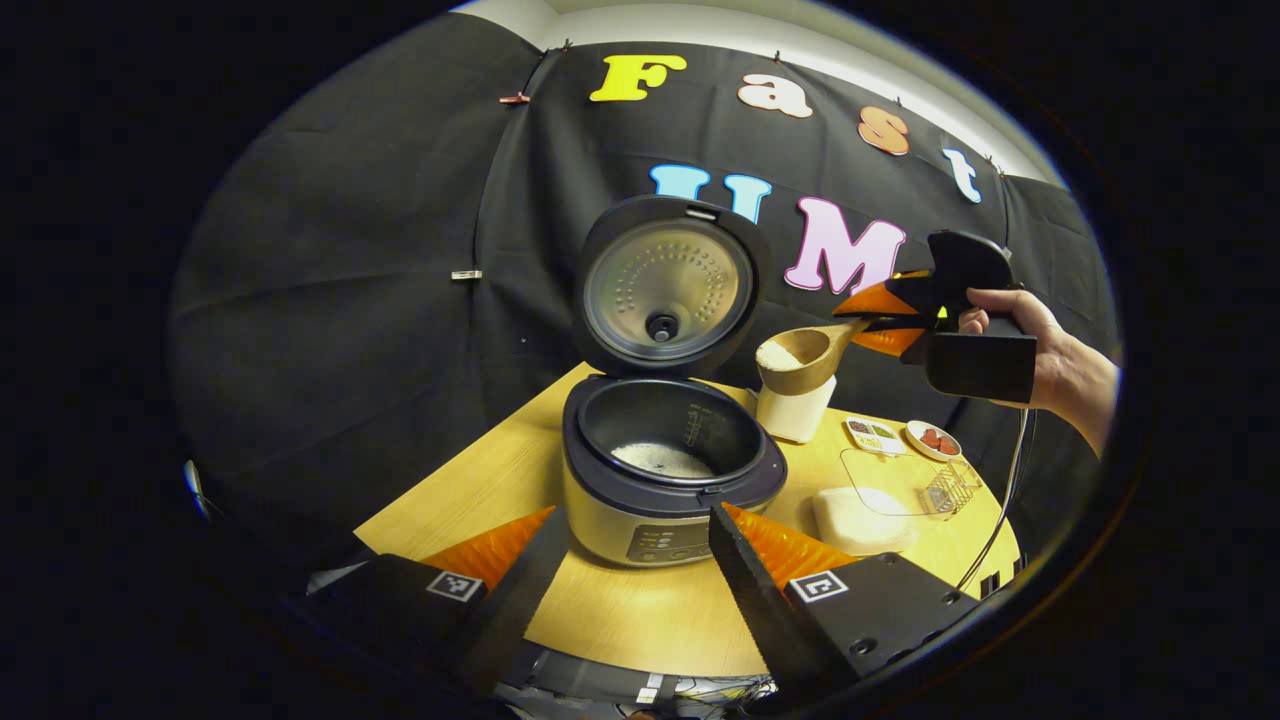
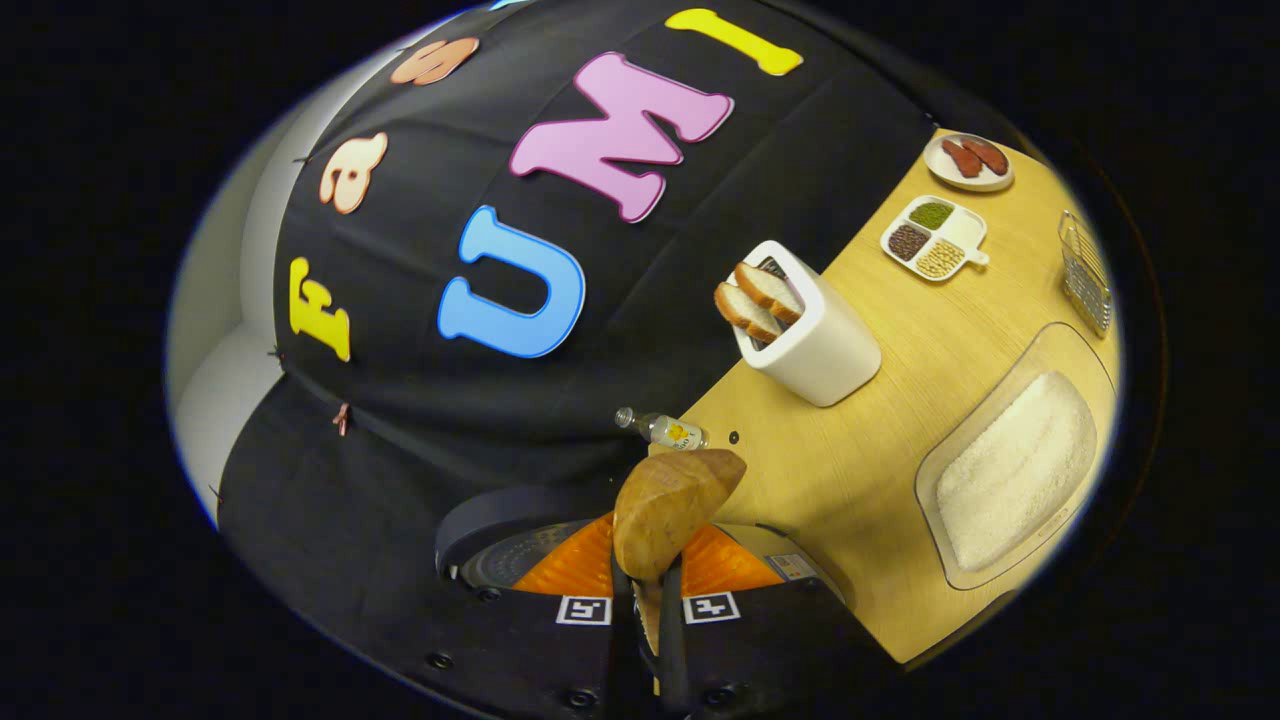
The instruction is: Close the left gripper, press the button to open the rice cooker; take a wooden spoon from the chopstick holder with the right hand, scoop a spoonful of rice and pour it into the rice cooker, then put the wooden spoon back into the chopstick holder.
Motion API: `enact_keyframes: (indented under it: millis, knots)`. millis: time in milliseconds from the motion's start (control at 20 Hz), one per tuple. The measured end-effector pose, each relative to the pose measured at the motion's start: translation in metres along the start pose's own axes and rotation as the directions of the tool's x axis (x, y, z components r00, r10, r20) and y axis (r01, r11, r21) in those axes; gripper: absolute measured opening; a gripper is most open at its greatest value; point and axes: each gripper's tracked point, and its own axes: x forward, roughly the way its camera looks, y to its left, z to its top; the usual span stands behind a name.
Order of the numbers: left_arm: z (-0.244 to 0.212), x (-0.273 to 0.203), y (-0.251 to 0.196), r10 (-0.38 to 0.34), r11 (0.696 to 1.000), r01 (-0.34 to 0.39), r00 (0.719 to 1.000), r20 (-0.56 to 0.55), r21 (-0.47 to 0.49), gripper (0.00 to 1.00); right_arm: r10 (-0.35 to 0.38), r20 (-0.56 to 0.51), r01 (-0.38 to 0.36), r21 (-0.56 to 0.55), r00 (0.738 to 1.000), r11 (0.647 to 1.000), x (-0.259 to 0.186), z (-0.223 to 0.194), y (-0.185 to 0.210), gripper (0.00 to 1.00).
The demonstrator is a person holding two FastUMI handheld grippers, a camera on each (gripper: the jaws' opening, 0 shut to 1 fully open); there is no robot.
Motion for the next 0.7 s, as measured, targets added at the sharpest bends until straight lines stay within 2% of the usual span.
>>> enact_keyframes:
  millis: [100,250,550,700]
  knots:
    - [0.003,0.002,0.008,0.015,1.0,-0.015,1.0,-0.001,-0.004,0.96,0.009,0.004,-0.008,-0.107,1.0,0.994,0.01,-0.011,0.012,0.11]
    - [0.002,0.002,0.02,0.033,0.999,-0.033,0.999,-0.003,-0.009,0.95,0.015,0.022,-0.009,-0.259,1.0,0.966,0.028,-0.027,0.025,0.11]
    - [0.007,0.005,0.031,0.048,0.999,-0.048,0.999,-0.007,-0.018,0.96,0.027,0.02,-0.015,-0.47,0.999,0.882,0.049,-0.056,0.031,0.11]
    - [0.008,0.006,0.033,0.049,0.999,-0.05,0.999,-0.006,-0.019,0.96,0.041,0.005,-0.031,-0.573,0.999,0.819,0.057,-0.069,0.032,0.11]
